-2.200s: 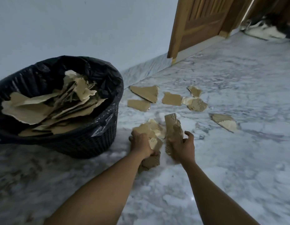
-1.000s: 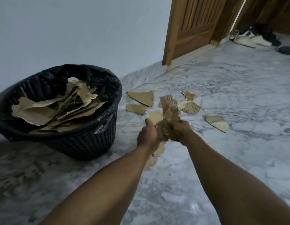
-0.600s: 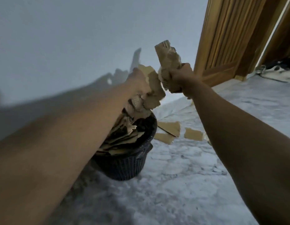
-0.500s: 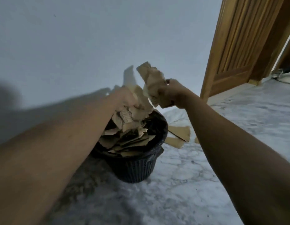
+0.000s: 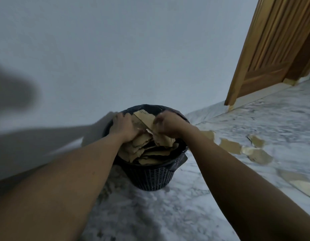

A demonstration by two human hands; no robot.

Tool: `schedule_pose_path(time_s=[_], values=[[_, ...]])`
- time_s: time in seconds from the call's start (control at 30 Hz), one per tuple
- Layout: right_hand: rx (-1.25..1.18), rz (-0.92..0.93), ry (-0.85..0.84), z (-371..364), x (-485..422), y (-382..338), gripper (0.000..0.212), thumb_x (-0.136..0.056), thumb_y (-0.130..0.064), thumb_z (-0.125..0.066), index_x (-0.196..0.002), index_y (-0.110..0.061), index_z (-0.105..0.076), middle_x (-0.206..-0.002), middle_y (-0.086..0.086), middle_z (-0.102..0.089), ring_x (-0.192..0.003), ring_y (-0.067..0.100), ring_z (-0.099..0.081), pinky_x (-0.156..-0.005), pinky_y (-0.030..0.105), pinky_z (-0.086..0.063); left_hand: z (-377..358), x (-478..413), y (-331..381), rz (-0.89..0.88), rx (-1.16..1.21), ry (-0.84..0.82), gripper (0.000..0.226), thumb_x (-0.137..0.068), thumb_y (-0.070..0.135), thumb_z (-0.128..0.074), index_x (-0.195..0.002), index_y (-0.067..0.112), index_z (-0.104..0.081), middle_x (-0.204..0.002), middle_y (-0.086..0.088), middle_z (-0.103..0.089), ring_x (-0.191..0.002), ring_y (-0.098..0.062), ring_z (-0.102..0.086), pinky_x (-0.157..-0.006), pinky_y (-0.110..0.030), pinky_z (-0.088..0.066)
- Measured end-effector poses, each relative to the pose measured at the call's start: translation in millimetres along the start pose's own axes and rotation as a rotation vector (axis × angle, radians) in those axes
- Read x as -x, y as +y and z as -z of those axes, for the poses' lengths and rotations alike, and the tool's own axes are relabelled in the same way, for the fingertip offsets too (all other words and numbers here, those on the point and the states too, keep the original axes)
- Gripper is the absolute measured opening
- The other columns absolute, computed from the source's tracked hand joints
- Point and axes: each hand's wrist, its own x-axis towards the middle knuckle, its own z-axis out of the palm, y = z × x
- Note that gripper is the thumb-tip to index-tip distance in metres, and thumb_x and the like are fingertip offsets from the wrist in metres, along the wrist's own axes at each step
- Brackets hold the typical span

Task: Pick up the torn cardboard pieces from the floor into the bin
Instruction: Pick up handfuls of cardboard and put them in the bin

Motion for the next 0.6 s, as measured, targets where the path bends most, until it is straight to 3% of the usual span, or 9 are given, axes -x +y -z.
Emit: schedule_pose_path(time_s=[0.13, 0.23, 0.3, 0.4, 0.53, 0.6], values=[[0.128, -0.095, -0.277, -38.8, 0.3, 6.6, 0.027, -0.086, -0.016, -0.060, -0.111, -0.015, -0.071, -0.110, 0.007, -0.069, -0.095, 0.027, -0.063, -0.091, 0.043, -0.055, -21.4, 11.0, 5.3, -0.007, -0.046, -0.201, 0.062, -0.067, 0.066, -0.075, -0.097, 0.014, -0.058, -0.098, -0.004, -0.062, -0.085, -0.024, -0.057, -0.074, -0.032, -0.046], [0.135, -0.073, -0.293, -33.9, -0.3, 9.0, 0.031, -0.087, -0.017, -0.056, -0.114, -0.015, -0.071, -0.110, 0.006, -0.068, -0.094, 0.027, -0.062, -0.091, 0.045, -0.054, -22.6, 9.2, 6.9, -0.002, -0.035, -0.206, 0.061, -0.063, 0.072, -0.072, -0.084, 0.016, -0.060, -0.093, -0.007, -0.067, -0.083, -0.026, -0.062, -0.081, -0.039, -0.051], [0.119, -0.052, -0.226, -18.2, -1.4, 9.2, 0.029, -0.085, -0.016, -0.055, -0.109, -0.016, -0.072, -0.105, 0.005, -0.070, -0.091, 0.026, -0.065, -0.087, 0.042, -0.056, -12.1, 8.3, 7.4, -0.021, 0.006, -0.192, 0.058, -0.066, 0.073, -0.071, -0.078, 0.016, -0.063, -0.083, -0.006, -0.067, -0.078, -0.026, -0.063, -0.080, -0.040, -0.054], [0.064, -0.044, 0.031, 5.3, 7.7, 13.5, 0.020, -0.083, -0.013, -0.059, -0.097, -0.017, -0.074, -0.094, -0.002, -0.068, -0.089, 0.021, -0.064, -0.077, 0.035, -0.056, 0.5, 7.7, 4.0, -0.087, 0.095, -0.114, 0.040, -0.077, 0.053, -0.076, -0.067, 0.016, -0.063, -0.074, -0.003, -0.066, -0.078, -0.025, -0.065, -0.072, -0.036, -0.053], [-0.011, -0.107, 0.226, 18.2, 27.9, 27.2, 0.017, -0.080, -0.021, -0.068, -0.096, -0.015, -0.071, -0.096, 0.003, -0.070, -0.090, 0.022, -0.065, -0.075, 0.038, -0.058, 6.9, 10.1, 6.5, -0.051, 0.202, -0.038, 0.029, -0.067, 0.042, -0.088, -0.063, 0.021, -0.068, -0.072, 0.006, -0.069, -0.083, -0.018, -0.066, -0.085, -0.044, -0.055], [-0.040, -0.123, 0.219, 20.1, 36.2, 32.1, 0.021, -0.081, -0.025, -0.071, -0.099, -0.015, -0.072, -0.098, 0.004, -0.072, -0.092, 0.022, -0.065, -0.079, 0.041, -0.058, 7.4, 13.2, 10.8, -0.033, 0.173, -0.071, 0.023, -0.070, 0.043, -0.085, -0.063, 0.025, -0.073, -0.075, 0.014, -0.070, -0.096, -0.015, -0.063, -0.099, -0.052, -0.044]])
